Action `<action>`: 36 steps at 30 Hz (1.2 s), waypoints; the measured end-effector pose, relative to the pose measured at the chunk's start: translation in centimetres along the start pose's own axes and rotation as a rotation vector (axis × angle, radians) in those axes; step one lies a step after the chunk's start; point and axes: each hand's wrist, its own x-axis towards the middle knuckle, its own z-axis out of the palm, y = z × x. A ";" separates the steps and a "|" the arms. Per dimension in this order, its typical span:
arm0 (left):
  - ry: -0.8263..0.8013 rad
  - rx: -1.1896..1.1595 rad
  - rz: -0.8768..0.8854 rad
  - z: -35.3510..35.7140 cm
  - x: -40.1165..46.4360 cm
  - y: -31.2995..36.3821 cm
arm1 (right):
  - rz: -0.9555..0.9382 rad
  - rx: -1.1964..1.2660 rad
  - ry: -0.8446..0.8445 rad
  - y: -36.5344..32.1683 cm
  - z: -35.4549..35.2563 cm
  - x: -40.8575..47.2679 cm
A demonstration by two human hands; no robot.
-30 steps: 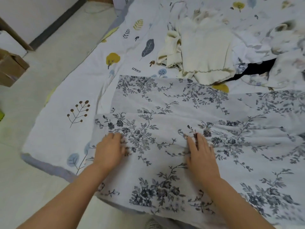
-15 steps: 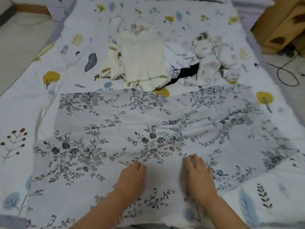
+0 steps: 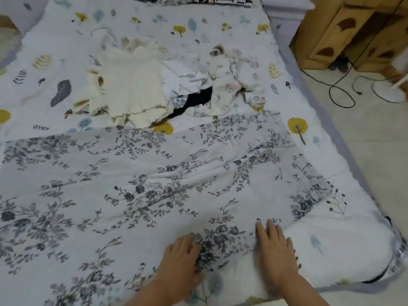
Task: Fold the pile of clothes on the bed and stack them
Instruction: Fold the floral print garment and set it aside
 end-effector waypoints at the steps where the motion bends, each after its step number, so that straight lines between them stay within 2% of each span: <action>1: -0.067 0.025 -0.047 0.2 0.4 0.7 | 0.002 -0.022 0.020 1.2 -0.1 0.5; 2: -0.150 0.018 -0.112 -0.1 0.9 1.8 | 0.006 -0.043 0.037 2.5 -0.3 1.1; 4: -0.124 0.054 -0.215 0.7 1.7 3.0 | 0.006 -0.092 0.064 5.0 -0.8 2.3; 7: -0.198 0.123 -0.227 0.9 1.5 3.8 | -0.020 -0.160 0.104 8.0 -1.6 4.3; 9: -0.072 0.182 -0.225 1.4 1.9 3.6 | -0.053 -0.193 0.139 9.3 -2.3 5.6; 14: 0.068 0.054 -0.152 0.4 1.8 3.1 | -0.131 -0.230 0.183 11.6 -2.7 8.6; 16: 0.063 -0.110 -0.198 -1.2 1.8 2.9 | -0.184 -0.164 0.238 12.6 -2.3 9.7; 20: 0.074 -0.272 -0.257 -2.8 1.8 1.6 | -0.280 -0.064 0.396 13.9 -1.6 10.5; 24: 0.035 -0.326 -0.313 -3.7 1.7 1.2 | -0.237 0.053 0.314 14.3 -3.2 9.3; 28: -0.018 -0.380 -0.367 -3.9 1.9 1.5 | -0.369 0.097 0.254 16.8 -3.7 8.8; 30: -0.022 -0.369 -0.380 -3.9 2.3 1.7 | -0.397 0.044 0.325 19.0 -3.5 8.8; 34: 0.032 -0.347 -0.368 -4.0 2.7 1.9 | -0.255 -0.144 0.427 21.3 -3.5 10.6; 36: 0.077 -0.344 -0.373 -3.9 2.8 1.8 | -0.256 -0.179 0.416 21.1 -3.6 11.8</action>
